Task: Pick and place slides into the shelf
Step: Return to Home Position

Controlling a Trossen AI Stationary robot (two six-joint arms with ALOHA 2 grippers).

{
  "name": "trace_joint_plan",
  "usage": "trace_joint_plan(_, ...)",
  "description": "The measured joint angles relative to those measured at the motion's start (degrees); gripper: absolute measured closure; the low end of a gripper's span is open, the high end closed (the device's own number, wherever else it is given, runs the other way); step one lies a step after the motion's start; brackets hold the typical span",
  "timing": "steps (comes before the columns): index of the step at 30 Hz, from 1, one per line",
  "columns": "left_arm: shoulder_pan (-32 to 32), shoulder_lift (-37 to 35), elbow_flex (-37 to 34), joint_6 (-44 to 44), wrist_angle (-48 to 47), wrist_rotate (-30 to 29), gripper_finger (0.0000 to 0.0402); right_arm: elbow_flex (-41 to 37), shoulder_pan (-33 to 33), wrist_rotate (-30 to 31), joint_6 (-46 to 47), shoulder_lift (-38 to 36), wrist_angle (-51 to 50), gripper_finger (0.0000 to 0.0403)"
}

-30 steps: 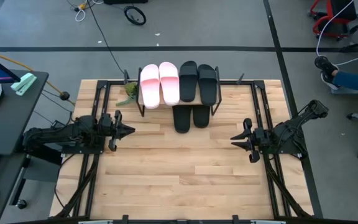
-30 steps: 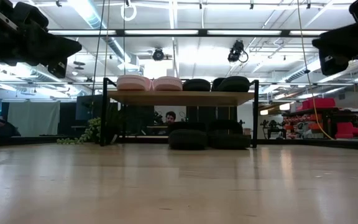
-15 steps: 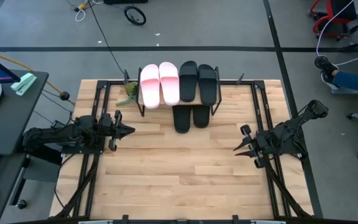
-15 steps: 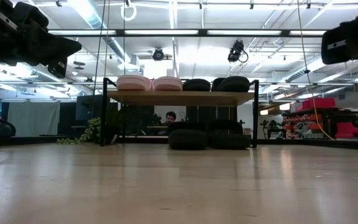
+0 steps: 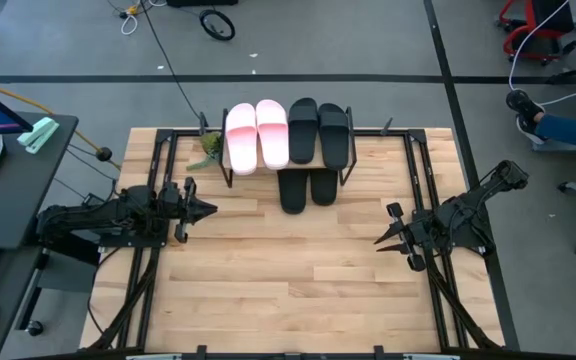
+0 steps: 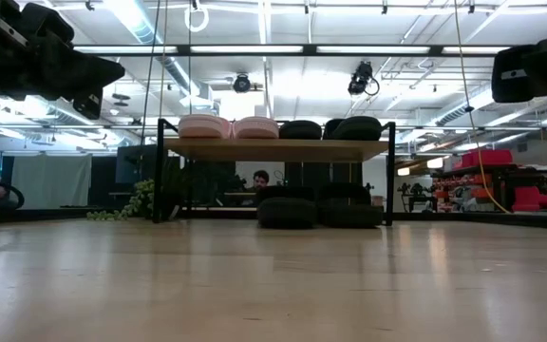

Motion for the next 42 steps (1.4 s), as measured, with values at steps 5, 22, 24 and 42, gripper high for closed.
trace_joint_plan(5,0.00,0.02,0.00,0.00,0.00,0.00,0.0375,0.00,0.00,-0.01,-0.01,0.01,-0.07,0.0311)
trace_joint_plan(22,0.00,0.02,0.00,0.00,-0.02,0.00,0.0363,0.00,0.00,0.01,-0.08,0.01,-0.13,0.0311)
trace_joint_plan(24,0.00,0.02,0.00,0.00,-0.02,0.00,0.0363,0.00,0.00,0.01,-0.08,0.01,-0.13,0.0311)
trace_joint_plan(42,0.00,0.15,0.00,0.00,-0.04,0.00,0.0367,0.00,0.01,0.01,-0.08,-0.01,-0.15,0.0311)
